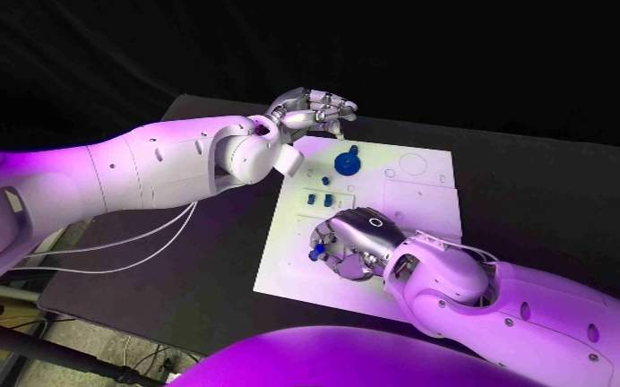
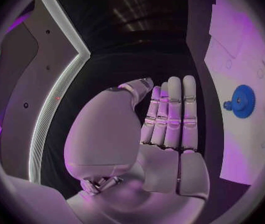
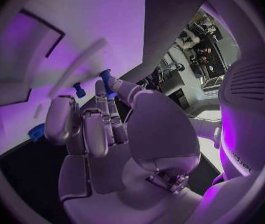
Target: Assemble the parts on the task board
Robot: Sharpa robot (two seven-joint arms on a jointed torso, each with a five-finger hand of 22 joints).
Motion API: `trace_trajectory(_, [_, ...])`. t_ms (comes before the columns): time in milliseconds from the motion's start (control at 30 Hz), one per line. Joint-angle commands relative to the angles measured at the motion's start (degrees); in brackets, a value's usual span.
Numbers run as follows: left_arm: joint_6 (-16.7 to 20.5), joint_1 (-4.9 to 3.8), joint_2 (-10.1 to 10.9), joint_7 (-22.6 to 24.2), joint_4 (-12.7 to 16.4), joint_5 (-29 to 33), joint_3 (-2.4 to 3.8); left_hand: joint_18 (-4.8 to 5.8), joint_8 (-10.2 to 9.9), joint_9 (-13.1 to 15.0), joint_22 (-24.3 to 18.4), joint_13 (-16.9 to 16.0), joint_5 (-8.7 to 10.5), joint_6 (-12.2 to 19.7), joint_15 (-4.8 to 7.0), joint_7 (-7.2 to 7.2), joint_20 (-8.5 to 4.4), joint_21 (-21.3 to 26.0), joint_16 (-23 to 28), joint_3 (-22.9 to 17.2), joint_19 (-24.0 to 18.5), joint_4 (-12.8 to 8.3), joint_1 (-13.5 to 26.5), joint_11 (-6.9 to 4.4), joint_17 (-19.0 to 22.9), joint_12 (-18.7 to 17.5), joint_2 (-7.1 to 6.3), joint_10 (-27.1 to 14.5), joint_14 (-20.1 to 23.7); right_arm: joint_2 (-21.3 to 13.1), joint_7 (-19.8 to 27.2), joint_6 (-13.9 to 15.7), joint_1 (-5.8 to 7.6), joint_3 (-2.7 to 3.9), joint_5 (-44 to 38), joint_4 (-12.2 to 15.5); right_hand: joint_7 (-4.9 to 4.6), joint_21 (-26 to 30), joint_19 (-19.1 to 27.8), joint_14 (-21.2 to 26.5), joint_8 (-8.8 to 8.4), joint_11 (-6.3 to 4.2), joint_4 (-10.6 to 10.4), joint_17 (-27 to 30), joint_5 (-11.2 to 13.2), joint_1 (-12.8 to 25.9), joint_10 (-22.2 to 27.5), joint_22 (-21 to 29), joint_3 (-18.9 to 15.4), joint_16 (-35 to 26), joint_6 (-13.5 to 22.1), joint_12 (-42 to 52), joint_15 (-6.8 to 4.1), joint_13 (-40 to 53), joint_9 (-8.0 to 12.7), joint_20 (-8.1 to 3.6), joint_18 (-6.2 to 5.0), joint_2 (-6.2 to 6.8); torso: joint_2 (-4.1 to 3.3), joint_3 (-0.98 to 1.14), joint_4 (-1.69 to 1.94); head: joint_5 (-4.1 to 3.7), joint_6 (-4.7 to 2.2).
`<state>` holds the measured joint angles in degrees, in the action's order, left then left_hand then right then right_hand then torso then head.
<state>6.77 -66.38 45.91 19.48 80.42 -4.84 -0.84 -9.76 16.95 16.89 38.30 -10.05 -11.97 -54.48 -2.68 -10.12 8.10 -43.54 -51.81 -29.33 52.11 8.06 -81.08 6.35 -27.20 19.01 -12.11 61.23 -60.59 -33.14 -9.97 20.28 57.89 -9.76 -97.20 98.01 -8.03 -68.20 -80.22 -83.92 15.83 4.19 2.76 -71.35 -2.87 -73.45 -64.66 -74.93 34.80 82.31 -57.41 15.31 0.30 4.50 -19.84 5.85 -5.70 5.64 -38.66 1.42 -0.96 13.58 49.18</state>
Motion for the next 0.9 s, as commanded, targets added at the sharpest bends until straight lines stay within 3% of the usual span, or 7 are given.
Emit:
trace_trajectory(33, [-0.97, -0.06, -0.06, 0.25, 0.19, 0.25, 0.05, -0.65, -0.39, 0.09, -0.04, 0.0, -0.11, 0.43, 0.02, -0.09, 0.31, 0.38, 0.06, 0.3, -0.28, -0.18, -0.08, 0.13, -0.09, -0.31, 0.52, -0.4, 0.37, 0.31, -1.18, -1.37, -0.16, -0.09, -2.31, 0.14, -0.06, 0.22, -0.07, -2.48, 1.2, 0.27, 0.15, 0.09, -0.15, 0.18, 0.15, -5.12, 0.07, 0.03, -0.25, -0.26, -0.34, -0.02, -1.65, -0.03, 1.03, 0.2, 0.0, -0.03, 0.0, -0.02, -0.02])
trace_trajectory(133, [-1.01, -0.06, -0.08, 0.23, 0.21, 0.25, 0.05, -0.65, -0.39, 0.09, -0.04, 0.0, -0.11, 0.43, 0.02, -0.09, 0.31, 0.38, 0.06, 0.3, -0.28, -0.18, -0.08, 0.13, -0.09, -0.31, 0.52, -0.4, 0.37, 0.65, -1.07, -1.7, -0.19, -0.1, -2.45, 0.08, -0.22, 0.47, 0.05, -2.46, 0.97, 0.39, 0.13, 0.13, -0.17, 0.59, 0.23, -5.04, -0.16, 0.02, 0.24, -0.39, -0.25, -0.01, -1.59, 0.03, 0.99, 0.86, 0.0, -0.04, -0.01, -0.04, -0.01])
trace_trajectory(300, [-1.08, -0.06, -0.1, 0.2, 0.23, 0.25, 0.05, -0.65, -0.39, 0.09, -0.04, 0.0, -0.11, 0.43, 0.02, -0.09, 0.31, 0.38, 0.06, 0.3, -0.28, -0.18, -0.08, 0.13, -0.09, -0.31, 0.52, -0.4, 0.37, 1.03, -0.98, -1.99, -0.24, -0.15, -2.43, -0.1, -0.8, 0.94, 0.26, -2.43, -2.21, 0.78, -0.51, 0.13, -1.65, 2.49, 0.66, -5.01, -1.17, 0.07, 5.03, -0.73, 0.19, 0.17, -0.32, 0.41, 0.92, 3.82, 0.02, -0.01, 0.0, -0.06, -0.06])
trace_trajectory(400, [-1.09, -0.07, -0.07, 0.18, 0.23, 0.25, 0.05, -0.65, -0.39, 0.09, -0.04, 0.0, -0.11, 0.43, 0.02, -0.09, 0.31, 0.38, 0.06, 0.3, -0.28, -0.18, -0.08, 0.13, -0.09, -0.31, 0.52, -0.4, 0.37, 0.97, -1.21, -1.38, -0.25, -0.17, -2.43, -0.11, -0.78, 1.01, 0.25, -2.4, -3.92, 0.48, -0.64, 0.19, -1.8, 2.6, 0.68, -5.07, -1.4, 0.07, 7.53, -0.7, -0.09, 0.35, 0.3, 0.31, 0.88, 4.65, 0.02, -0.03, -0.03, -0.1, -0.07])
trace_trajectory(667, [-1.2, -0.07, 0.0, 0.06, 0.24, 0.24, 0.05, -0.66, -0.37, 0.14, -0.02, -0.02, -0.18, 0.37, 0.04, -0.06, 0.31, 0.41, 0.04, 0.21, -0.29, -0.23, -0.28, 0.09, -0.11, -0.32, 0.8, -0.41, 0.45, 0.33, -1.28, 1.81, -0.27, -0.18, -2.39, 0.16, -0.62, 0.97, 0.18, -2.4, -4.92, 0.19, -0.58, 0.26, -1.96, 2.22, 0.45, -5.17, -1.28, 0.06, 8.99, -0.52, -0.33, 0.58, 0.62, 0.11, 0.89, 4.86, 0.03, 0.02, -0.04, -0.26, -0.24])
trace_trajectory(900, [-1.38, -0.07, 0.13, -0.04, 0.24, 0.23, 0.04, -0.66, -0.37, 0.14, -0.02, -0.02, -0.18, 0.37, 0.04, -0.06, 0.31, 0.41, 0.04, 0.21, -0.29, -0.23, -0.28, 0.09, -0.11, -0.32, 0.8, -0.41, 0.45, -1.73, 1.1, 7.9, -0.24, -0.15, -0.42, 1.97, -0.64, 0.84, 0.08, -2.43, -5.46, 0.1, -0.71, 0.13, -2.53, 2.33, -0.03, -5.29, -1.51, 0.13, 9.68, -0.13, -0.41, 0.89, 0.76, 0.01, 0.94, 5.3, 0.04, 0.08, -0.09, -0.57, -0.6])
